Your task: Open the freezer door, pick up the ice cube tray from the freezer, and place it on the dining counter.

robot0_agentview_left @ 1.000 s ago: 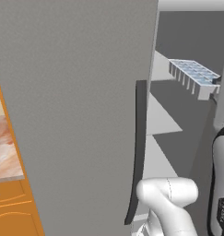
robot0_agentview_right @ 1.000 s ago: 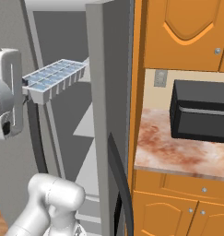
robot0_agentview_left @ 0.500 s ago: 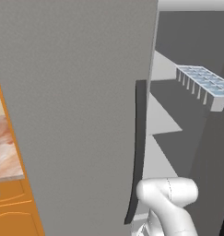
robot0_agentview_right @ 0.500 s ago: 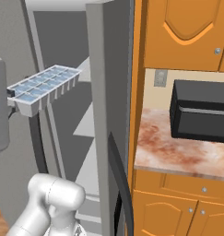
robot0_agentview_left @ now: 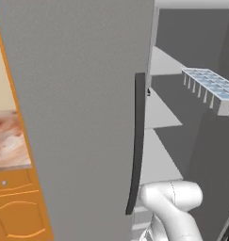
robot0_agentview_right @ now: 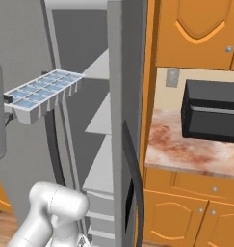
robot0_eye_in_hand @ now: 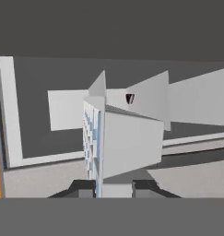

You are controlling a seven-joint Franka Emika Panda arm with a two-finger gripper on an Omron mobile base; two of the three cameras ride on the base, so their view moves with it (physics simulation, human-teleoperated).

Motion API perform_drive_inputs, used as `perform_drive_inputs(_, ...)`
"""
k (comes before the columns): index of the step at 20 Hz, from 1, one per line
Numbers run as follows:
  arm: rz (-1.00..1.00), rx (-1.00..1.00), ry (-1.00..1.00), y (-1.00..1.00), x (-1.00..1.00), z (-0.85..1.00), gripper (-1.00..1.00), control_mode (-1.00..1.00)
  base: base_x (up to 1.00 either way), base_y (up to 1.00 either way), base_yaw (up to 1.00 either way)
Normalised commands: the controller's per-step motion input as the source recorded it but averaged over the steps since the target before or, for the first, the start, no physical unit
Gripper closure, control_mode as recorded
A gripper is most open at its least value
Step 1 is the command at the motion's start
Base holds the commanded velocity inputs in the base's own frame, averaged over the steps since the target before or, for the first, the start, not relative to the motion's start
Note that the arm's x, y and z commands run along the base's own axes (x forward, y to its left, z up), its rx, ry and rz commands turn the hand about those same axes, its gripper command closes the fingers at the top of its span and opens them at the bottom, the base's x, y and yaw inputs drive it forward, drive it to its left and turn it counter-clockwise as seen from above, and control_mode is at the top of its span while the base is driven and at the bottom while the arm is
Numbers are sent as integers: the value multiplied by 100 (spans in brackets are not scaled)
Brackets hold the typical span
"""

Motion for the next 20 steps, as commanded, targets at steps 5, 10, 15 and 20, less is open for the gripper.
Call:
perform_drive_inputs(5, 0, 0, 0, 0, 0, 0, 100, 100, -57, 82, 49)
perform_drive_inputs(10, 0, 0, 0, 0, 0, 0, 100, 100, -38, 83, 81)
perform_drive_inputs(15, 0, 0, 0, 0, 0, 0, 100, 100, -18, 35, 100)
perform_drive_inputs(20, 0, 0, 0, 0, 0, 0, 100, 100, -14, 17, 100)
